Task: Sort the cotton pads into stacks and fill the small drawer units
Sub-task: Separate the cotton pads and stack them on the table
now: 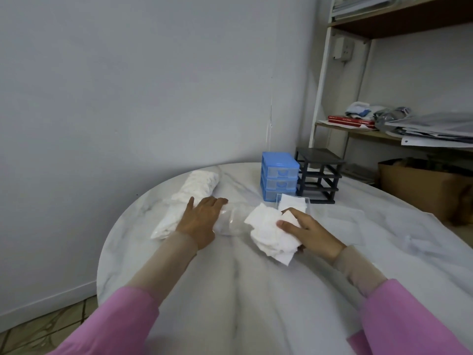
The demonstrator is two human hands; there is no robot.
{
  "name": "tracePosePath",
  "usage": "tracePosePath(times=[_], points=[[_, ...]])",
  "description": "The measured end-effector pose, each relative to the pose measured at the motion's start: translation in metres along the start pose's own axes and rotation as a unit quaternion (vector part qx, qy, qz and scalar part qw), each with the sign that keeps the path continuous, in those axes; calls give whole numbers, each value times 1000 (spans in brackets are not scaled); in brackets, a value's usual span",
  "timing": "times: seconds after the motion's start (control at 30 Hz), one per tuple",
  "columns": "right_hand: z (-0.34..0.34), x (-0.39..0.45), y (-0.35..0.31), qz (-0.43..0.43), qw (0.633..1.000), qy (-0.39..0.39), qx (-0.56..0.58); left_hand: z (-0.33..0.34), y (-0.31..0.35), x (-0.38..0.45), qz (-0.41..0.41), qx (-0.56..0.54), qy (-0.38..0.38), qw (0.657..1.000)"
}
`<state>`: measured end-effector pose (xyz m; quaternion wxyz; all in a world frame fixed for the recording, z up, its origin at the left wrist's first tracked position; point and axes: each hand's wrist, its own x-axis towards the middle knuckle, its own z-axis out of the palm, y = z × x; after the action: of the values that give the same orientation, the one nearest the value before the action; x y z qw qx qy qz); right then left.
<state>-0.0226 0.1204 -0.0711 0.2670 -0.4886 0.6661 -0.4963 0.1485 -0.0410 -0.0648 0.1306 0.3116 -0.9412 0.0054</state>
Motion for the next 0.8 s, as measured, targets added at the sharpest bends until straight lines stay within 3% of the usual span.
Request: tracePosePath(times=[0.1,0.23,0.4,0.57,0.8], points=[[-12,-9,3,48,998,-33,6,2,10,-3,8,-42,6,999],[-20,-18,16,87,992,-58,-72,2,28,-6,52,-79,40,995],[-26,-27,20,24,988,12,-153,8,45,-7,113,-105,93,984],[-28,-31,18,-25,984,15,-175,15,59,-8,159,-167,160,960],[-31,-27,17,-44,990,17,-134,27,85,-9,153,-310,88,934]])
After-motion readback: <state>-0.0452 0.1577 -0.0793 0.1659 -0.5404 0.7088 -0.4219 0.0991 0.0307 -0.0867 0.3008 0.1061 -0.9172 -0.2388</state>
